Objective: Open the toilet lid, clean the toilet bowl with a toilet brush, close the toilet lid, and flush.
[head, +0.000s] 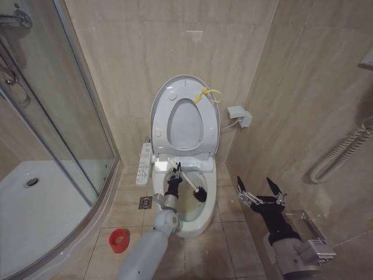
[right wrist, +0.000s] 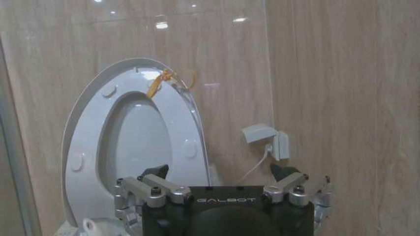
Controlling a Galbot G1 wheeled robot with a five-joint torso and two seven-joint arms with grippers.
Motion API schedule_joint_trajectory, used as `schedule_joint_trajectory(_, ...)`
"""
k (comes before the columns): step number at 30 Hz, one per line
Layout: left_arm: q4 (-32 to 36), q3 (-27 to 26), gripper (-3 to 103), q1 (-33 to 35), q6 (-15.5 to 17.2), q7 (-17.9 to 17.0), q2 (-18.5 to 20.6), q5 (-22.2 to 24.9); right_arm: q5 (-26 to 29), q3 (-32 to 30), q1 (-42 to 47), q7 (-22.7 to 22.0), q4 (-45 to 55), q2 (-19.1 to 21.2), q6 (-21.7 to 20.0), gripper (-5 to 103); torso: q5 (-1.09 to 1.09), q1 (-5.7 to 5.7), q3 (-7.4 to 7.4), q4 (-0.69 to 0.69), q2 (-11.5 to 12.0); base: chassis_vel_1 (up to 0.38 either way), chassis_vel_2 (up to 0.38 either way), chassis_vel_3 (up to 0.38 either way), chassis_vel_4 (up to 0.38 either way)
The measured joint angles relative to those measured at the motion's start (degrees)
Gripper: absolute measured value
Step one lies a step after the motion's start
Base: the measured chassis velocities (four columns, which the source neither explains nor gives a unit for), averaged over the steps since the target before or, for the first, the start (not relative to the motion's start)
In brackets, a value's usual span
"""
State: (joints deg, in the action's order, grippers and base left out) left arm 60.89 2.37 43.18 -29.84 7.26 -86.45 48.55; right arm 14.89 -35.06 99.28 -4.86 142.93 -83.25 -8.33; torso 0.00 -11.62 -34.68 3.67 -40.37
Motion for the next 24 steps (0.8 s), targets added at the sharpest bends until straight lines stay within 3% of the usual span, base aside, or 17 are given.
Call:
schedule_joint_trajectory(3,-3.13,-0.75,18,0.45,-1.24,1.19,1.27,-10.94,0.00,0.00,0.00,0.00,0.00,0.00,0.00,100,0.00,0.00,-0.01,0.00,0.00,0.000,0.000,0.000,0.000)
schedule_joint_trajectory(8,-2.75,-1.18,18,0.57,-1.76,0.70,2.66,-16.88,0.00,0.00,0.00,0.00,0.00,0.00,0.00,100,-0.01,0.00,-0.01,0.02,0.01,0.000,0.000,0.000,0.000)
schedule_joint_trajectory(12,0.48,-0.53,18,0.69,-1.14,0.39,3.35,-12.20,0.00,0.00,0.00,0.00,0.00,0.00,0.00,100,-0.01,-0.01,-0.01,0.00,0.01,0.000,0.000,0.000,0.000)
schedule_joint_trajectory(15,6.52,0.49,18,1.70,2.06,-1.60,3.40,-0.69,0.00,0.00,0.00,0.00,0.00,0.00,0.00,100,-0.01,-0.01,-0.01,0.01,0.00,0.000,0.000,0.000,0.000)
schedule_joint_trajectory(18,7.90,0.73,18,2.00,3.40,-2.59,3.80,1.47,0.00,0.00,0.00,0.00,0.00,0.00,0.00,100,0.00,0.00,0.00,0.00,0.01,0.000,0.000,0.000,0.000)
schedule_joint_trajectory(24,7.78,1.43,18,2.70,5.92,-3.79,6.45,0.02,0.00,0.00,0.00,0.00,0.00,0.00,0.00,100,-0.01,-0.01,-0.01,0.00,0.01,0.000,0.000,0.000,0.000)
